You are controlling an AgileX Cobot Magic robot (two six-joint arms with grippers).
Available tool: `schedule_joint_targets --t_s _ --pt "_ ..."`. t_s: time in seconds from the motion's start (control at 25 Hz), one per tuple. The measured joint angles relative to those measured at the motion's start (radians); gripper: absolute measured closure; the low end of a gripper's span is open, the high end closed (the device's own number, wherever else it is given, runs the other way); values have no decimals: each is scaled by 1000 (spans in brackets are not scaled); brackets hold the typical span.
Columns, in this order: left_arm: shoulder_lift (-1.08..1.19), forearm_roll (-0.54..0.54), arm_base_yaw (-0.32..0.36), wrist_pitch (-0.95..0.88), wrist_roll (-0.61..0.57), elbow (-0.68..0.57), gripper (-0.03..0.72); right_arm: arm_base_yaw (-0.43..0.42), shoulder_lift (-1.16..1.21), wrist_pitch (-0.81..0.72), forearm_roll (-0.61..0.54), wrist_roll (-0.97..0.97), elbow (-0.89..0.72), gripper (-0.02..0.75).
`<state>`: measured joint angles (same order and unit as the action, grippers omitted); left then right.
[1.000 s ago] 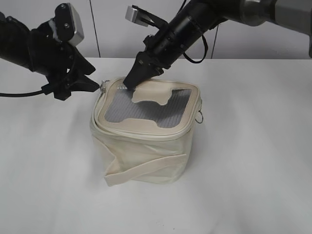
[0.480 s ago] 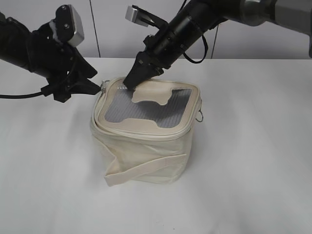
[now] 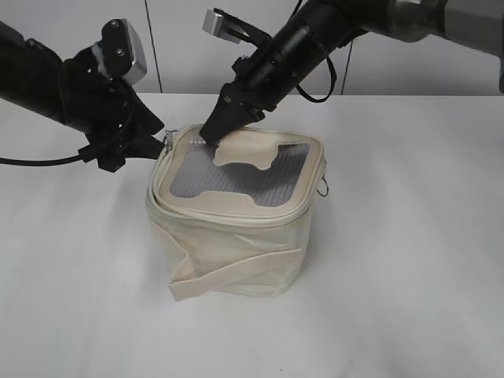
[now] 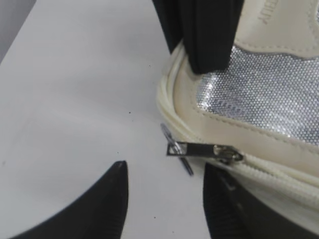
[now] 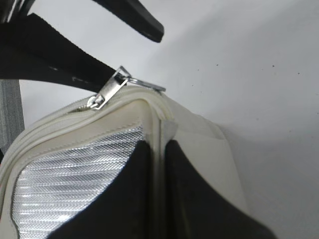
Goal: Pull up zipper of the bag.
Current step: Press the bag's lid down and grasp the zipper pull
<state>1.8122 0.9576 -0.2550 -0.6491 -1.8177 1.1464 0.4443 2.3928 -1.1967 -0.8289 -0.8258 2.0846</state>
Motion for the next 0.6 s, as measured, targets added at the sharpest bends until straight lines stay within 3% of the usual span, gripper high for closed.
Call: schedule_joint_targets --t_s 0.4,0.6 --pt "43 109 -2 21 1 0 545 0 0 0 0 0 0 675" --pt "43 45 -8 8 15 0 691 0 0 0 0 2 0 676"
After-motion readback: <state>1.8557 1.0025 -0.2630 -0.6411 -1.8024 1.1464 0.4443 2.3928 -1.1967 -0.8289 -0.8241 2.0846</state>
